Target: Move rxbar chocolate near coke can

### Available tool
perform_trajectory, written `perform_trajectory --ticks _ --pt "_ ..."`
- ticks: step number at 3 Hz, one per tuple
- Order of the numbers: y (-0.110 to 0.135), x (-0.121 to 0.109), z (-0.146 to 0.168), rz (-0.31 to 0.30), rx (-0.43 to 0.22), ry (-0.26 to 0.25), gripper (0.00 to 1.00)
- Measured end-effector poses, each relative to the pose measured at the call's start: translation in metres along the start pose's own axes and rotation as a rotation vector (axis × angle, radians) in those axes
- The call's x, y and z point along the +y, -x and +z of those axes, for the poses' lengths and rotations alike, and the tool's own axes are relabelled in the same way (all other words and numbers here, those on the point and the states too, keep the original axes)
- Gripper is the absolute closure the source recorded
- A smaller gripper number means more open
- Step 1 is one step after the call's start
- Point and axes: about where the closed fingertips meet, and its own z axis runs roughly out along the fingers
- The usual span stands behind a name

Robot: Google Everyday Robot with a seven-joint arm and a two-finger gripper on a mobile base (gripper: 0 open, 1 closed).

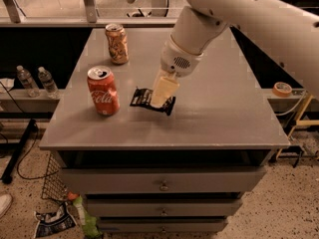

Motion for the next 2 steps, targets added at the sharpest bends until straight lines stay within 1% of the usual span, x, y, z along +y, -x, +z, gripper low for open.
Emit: perform_trajectory --ticks 1,2 --pt "0.013 0.009 0.016 -0.044 0.008 0.025 1.00" --pt "0.025 0.011 0.026 -0.073 -0.006 0.032 1.00"
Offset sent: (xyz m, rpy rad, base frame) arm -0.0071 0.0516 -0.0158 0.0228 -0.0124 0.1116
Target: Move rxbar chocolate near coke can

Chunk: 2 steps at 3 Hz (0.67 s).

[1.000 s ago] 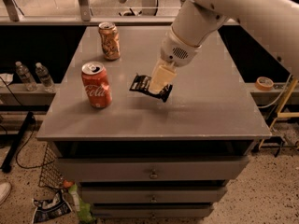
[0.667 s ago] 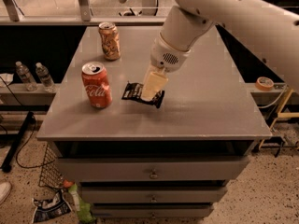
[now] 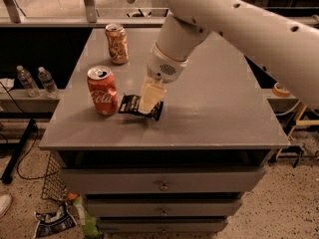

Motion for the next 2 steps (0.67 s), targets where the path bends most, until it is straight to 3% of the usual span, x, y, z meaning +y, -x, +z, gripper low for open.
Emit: perform_trajectory --ticks 1,2 --pt "0.0002 0.0002 0.0009 0.000 0.001 0.001 0.83" --pt "0.0010 0.0006 0.0027 -0.002 0.001 0.003 0.52"
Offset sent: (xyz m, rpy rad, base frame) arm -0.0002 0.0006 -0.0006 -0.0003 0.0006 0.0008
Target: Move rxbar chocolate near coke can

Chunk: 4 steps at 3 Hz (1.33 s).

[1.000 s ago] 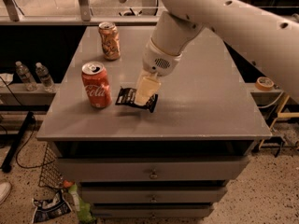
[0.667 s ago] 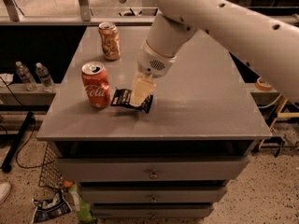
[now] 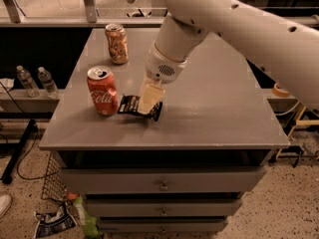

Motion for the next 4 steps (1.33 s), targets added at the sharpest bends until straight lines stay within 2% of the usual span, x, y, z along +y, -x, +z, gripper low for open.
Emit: perform_trajectory --ticks 2,3,4 --pt "0.0011 0.0005 0.0024 -0.003 0.001 0.003 0.05" --pt "0.0015 0.0007 0.0032 -0.004 0.001 0.004 0.00" --pt "0.0004 0.0040 -0.0015 -0.027 0.020 -0.016 0.00"
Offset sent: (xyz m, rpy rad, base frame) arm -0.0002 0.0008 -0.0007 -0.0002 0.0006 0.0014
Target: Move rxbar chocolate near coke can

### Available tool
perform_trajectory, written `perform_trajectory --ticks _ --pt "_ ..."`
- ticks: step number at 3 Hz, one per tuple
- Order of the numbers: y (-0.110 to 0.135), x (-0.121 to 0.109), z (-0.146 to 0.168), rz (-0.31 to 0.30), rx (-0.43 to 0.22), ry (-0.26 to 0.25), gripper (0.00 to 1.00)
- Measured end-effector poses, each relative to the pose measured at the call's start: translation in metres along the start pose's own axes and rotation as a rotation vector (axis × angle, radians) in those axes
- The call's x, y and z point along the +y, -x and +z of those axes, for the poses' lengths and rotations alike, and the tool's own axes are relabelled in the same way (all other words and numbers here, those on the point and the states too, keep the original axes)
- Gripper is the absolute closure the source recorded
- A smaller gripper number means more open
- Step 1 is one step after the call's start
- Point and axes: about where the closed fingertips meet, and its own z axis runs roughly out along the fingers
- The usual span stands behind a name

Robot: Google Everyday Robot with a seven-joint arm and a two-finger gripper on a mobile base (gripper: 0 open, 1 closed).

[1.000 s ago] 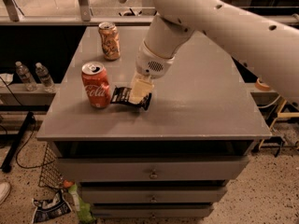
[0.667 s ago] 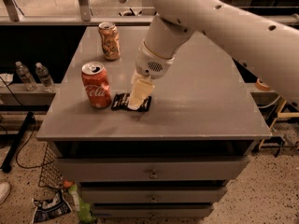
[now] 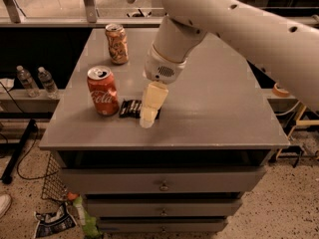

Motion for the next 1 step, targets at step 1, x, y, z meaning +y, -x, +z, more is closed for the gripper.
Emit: perform_trajectory --ticks 1 --pt "-0.0312 0.0038 -0.0281 -0.002 0.054 -0.066 0.00"
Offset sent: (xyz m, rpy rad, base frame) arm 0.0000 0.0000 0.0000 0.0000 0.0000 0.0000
